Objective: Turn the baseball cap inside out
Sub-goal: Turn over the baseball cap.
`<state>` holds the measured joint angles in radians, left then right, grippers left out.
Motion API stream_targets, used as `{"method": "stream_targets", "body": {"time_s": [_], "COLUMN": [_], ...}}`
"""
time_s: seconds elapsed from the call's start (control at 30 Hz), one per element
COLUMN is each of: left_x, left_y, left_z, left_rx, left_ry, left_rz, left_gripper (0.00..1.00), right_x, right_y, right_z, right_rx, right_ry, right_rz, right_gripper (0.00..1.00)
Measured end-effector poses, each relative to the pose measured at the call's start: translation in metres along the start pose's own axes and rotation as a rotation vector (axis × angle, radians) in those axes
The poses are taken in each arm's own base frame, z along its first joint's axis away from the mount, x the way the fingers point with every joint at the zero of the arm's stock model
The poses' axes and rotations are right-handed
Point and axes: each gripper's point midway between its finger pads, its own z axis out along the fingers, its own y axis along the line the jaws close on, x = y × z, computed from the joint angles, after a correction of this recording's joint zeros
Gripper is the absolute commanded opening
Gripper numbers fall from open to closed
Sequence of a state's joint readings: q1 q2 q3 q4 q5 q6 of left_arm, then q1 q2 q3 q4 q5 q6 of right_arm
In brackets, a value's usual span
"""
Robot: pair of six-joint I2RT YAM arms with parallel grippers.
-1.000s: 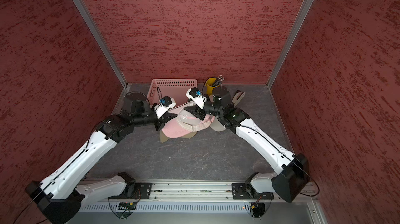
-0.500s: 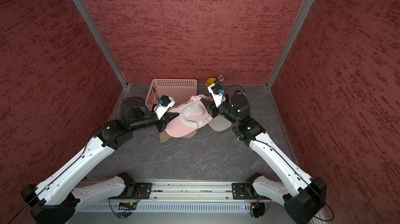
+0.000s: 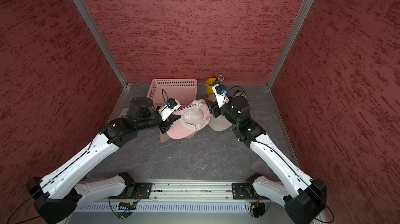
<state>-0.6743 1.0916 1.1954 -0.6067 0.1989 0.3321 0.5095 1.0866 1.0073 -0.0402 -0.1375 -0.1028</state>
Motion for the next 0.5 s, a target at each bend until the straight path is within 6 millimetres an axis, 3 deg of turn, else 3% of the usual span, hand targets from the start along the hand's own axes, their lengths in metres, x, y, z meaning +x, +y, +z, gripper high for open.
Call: {"method": "stream_targets", "body": {"time_s": [0.1, 0.17, 0.33, 0.5], "left_x": [-0.001, -0.003, -0.011, -0.020], "left_y": [0.009, 0.013, 0.013, 0.007], "left_z": [-0.004, -0.005, -0.005, -0.005], "left_rx": [-0.045, -0.065, -0.068, -0.062], "left_ry": [-0.006, -0.015, -0.045, -0.076], "left_rz": [-0.008, -0.009, -0.001, 0.007], "left_gripper": [0.00, 0.00, 0.00, 0.00], "right_x": [0.000, 0.000, 0.008, 0.027], "right_y": [0.008, 0.016, 0.038, 0.062], "right_z": [-0.003, -0.003, 0.011, 0.050], "right_rx": [-0.045, -0.094, -0.198, -0.279], "right_ry": [0.003, 0.004, 0.017, 0.030], "right_rz": [0.016, 0.029, 0.074, 0.148], "right_gripper": [0.22, 0.15, 0.14, 0.16]}}
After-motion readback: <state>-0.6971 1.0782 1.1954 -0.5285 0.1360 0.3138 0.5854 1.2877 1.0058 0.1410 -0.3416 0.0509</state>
